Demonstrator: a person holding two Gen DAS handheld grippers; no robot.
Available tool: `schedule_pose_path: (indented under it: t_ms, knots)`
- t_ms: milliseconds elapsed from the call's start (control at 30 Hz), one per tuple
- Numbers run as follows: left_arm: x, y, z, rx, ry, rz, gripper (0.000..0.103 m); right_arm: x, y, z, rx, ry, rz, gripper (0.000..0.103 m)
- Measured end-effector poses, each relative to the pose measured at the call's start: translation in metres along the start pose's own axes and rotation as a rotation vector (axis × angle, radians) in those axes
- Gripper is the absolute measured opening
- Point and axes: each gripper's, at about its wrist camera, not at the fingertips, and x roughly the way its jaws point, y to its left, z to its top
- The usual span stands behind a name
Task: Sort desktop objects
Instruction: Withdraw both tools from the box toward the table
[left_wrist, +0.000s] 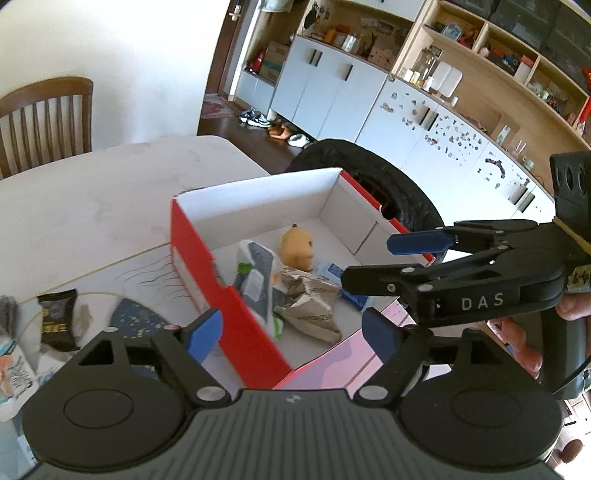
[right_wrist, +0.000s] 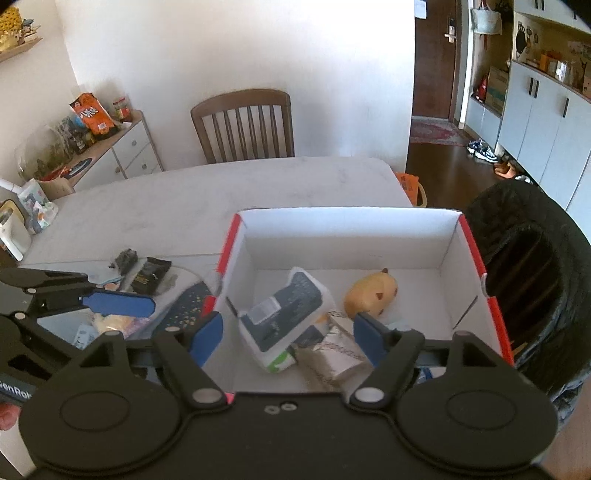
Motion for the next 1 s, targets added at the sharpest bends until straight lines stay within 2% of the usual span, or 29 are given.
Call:
schedule_pose_path:
  t_ms: [167,567,633,700,733,1000]
  knots:
    - [-0.019,0.015,-0.011,0.013,-0.005,0.033,0.084,0.001,0.023,-0.005,-0.018,-0.024,-0.010,0.082]
    - [-0.065,0.080,-0.040,-0.053,-0.028,0.078,0.089,0.013,0.080,-0.010,-0.010,-0.041,0.009,0.084]
    - [-0.070,0.091,-0.043,-0.063,-0.033,0.098,0.090,0.015,0.091,-0.010,-0.014,-0.047,0.012,0.085]
    - [-0.076,0.103,-0.046,-0.075,-0.036,0.111,0.100,0.018,0.102,-0.009,-0.017,-0.047,0.015,0.085]
    - [-0.078,0.110,-0.047,-0.079,-0.040,0.121,0.101,0.021,0.107,-0.008,-0.020,-0.046,0.013,0.085]
    - [-0.084,0.157,-0.045,-0.077,-0.055,0.185,0.102,0.051,0.138,0.003,-0.007,-0.024,0.007,0.085]
